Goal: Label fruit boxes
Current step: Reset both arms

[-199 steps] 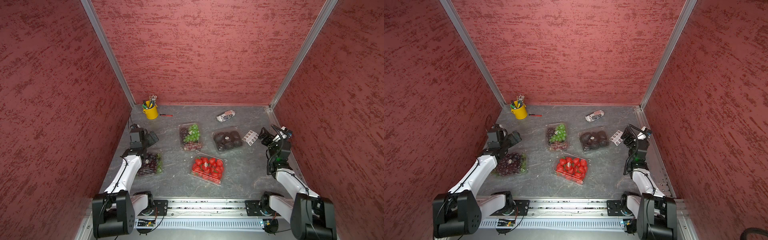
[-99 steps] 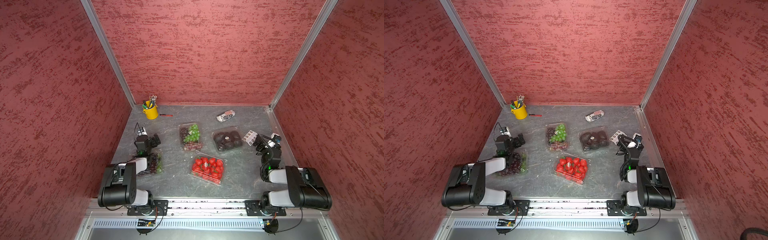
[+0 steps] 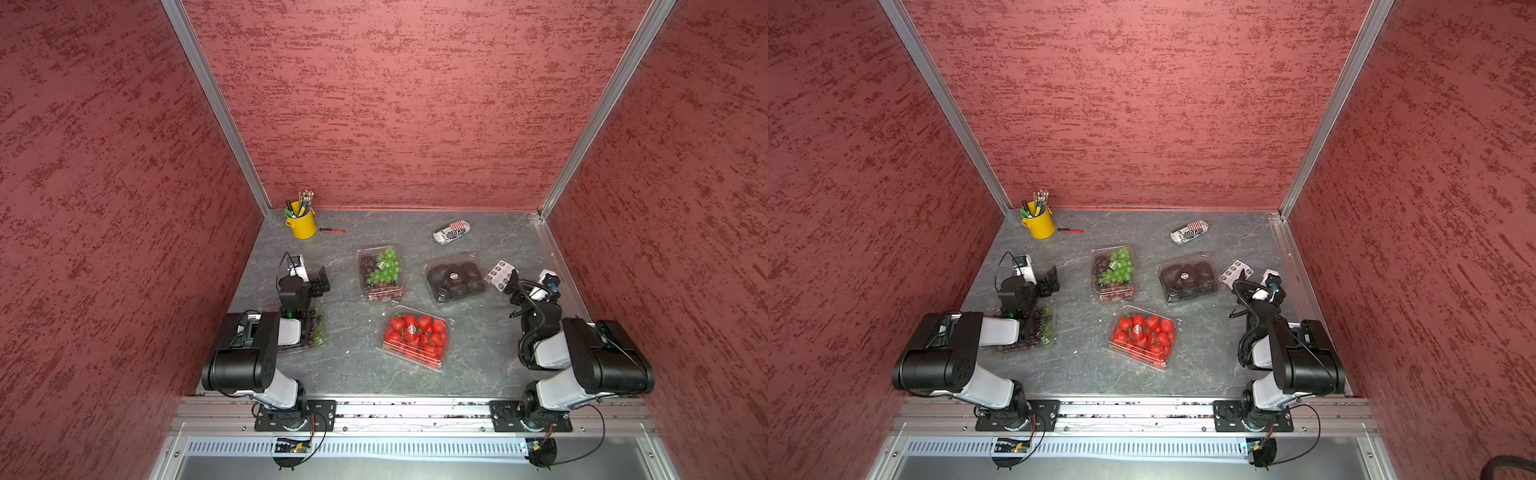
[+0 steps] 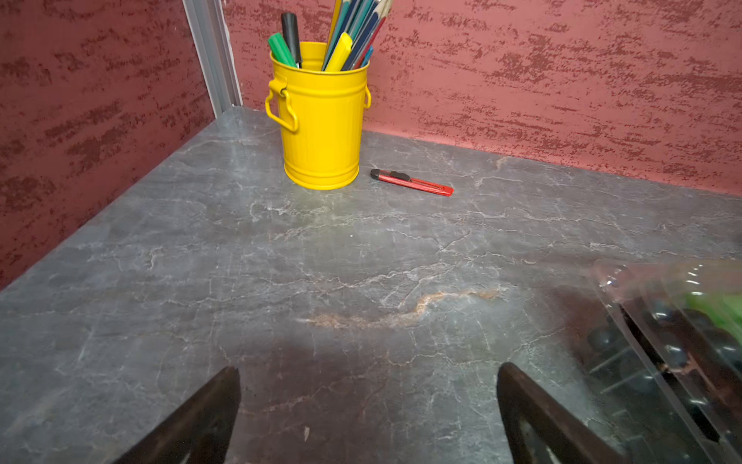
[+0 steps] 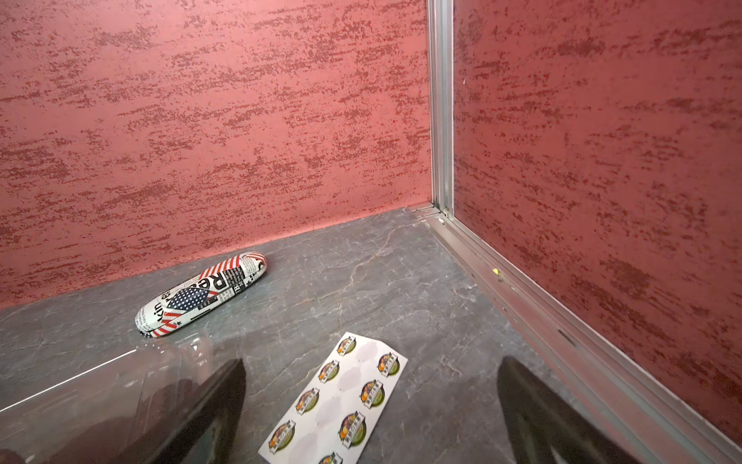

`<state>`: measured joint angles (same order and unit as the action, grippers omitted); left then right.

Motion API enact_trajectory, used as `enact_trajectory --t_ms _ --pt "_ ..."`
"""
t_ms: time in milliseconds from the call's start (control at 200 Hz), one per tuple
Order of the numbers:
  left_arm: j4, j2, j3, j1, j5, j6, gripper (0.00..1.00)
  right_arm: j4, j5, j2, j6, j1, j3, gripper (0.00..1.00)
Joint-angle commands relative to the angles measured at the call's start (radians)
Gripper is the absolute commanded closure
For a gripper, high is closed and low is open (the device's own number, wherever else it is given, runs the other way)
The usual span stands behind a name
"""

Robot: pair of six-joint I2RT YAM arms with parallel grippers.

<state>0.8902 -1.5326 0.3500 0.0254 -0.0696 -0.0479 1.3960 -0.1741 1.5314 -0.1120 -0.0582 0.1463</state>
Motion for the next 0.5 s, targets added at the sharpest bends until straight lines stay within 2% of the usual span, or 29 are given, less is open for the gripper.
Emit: enact_trajectory --t_ms 0,496 --pt "0.022 0.0 0.017 -0.018 -0.03 0.03 0.0 -0.036 -0.083 0.001 0.044 0.046 0.047 0.01" --pt "0.032 -0.002 0.015 -0.018 -0.032 0.032 0.0 -0.038 -0.082 0.005 0.043 0.046 0.049 0.01"
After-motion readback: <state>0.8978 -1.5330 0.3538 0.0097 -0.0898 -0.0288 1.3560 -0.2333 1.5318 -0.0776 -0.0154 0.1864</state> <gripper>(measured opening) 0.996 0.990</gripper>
